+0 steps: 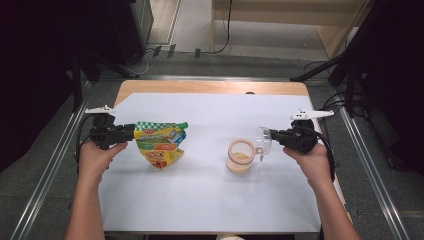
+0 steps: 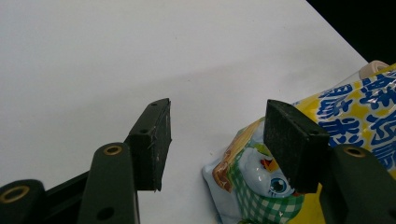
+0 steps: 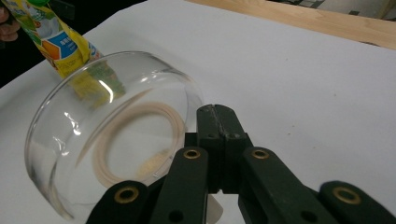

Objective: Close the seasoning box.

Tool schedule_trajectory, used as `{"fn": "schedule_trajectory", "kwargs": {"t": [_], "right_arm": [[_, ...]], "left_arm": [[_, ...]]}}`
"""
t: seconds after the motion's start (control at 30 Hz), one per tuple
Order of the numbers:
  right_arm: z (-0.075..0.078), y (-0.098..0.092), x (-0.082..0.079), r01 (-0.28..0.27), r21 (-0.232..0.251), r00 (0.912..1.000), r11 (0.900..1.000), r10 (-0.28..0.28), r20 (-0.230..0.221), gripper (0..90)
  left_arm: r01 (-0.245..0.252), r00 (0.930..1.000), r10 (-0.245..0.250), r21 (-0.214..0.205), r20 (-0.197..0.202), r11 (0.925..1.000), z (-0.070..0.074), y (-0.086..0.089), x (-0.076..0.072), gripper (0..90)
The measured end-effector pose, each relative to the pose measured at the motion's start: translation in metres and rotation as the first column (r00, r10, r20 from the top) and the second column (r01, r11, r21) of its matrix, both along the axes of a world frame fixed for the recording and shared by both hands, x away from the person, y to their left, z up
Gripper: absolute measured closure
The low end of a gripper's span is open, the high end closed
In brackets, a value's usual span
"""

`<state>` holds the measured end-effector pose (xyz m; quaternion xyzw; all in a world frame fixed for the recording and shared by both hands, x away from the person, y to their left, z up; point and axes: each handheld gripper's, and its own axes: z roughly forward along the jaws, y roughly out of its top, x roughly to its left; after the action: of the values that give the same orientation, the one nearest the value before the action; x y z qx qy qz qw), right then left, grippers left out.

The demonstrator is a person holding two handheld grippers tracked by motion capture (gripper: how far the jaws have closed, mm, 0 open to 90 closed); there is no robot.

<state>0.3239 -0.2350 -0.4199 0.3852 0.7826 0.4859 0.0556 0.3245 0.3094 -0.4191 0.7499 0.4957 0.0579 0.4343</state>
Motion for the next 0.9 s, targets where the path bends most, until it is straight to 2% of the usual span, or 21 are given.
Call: {"fn": "schedule_trajectory", "kwargs": {"t": [0.33, 0.5, 0.63, 0.9], "right_arm": [[0.002, 0.012, -0.003, -0.036, -0.002, 0.9993, 0.9993, 0.036, 0.011, 90.0], [0.002, 0.01, -0.002, -0.032, 0.004, 0.9994, 0.9995, 0.032, 0.015, 89.5], [0.0, 0.006, 0.0, -0.016, 0.006, 0.9997, 0.9998, 0.016, 0.021, 85.5], [-0.01, -0.004, 0.006, 0.019, 0.001, 0.9996, 0.9998, -0.019, 0.021, 70.5]], "left_arm": [[-0.003, 1.0, 0.003, -0.004, 0.008, 1.0, 0.0, 0.002, -0.002, 42.4], [-0.001, 1.0, 0.001, 0.004, 0.004, 1.0, -0.002, 0.0, -0.001, 42.3], [-0.001, 1.0, 0.001, 0.007, 0.001, 1.0, -0.002, 0.0, 0.0, 41.8], [-0.016, 0.9999, 0.016, 0.017, 0.001, 0.9997, -0.003, -0.001, 0.0, 40.7]]}}
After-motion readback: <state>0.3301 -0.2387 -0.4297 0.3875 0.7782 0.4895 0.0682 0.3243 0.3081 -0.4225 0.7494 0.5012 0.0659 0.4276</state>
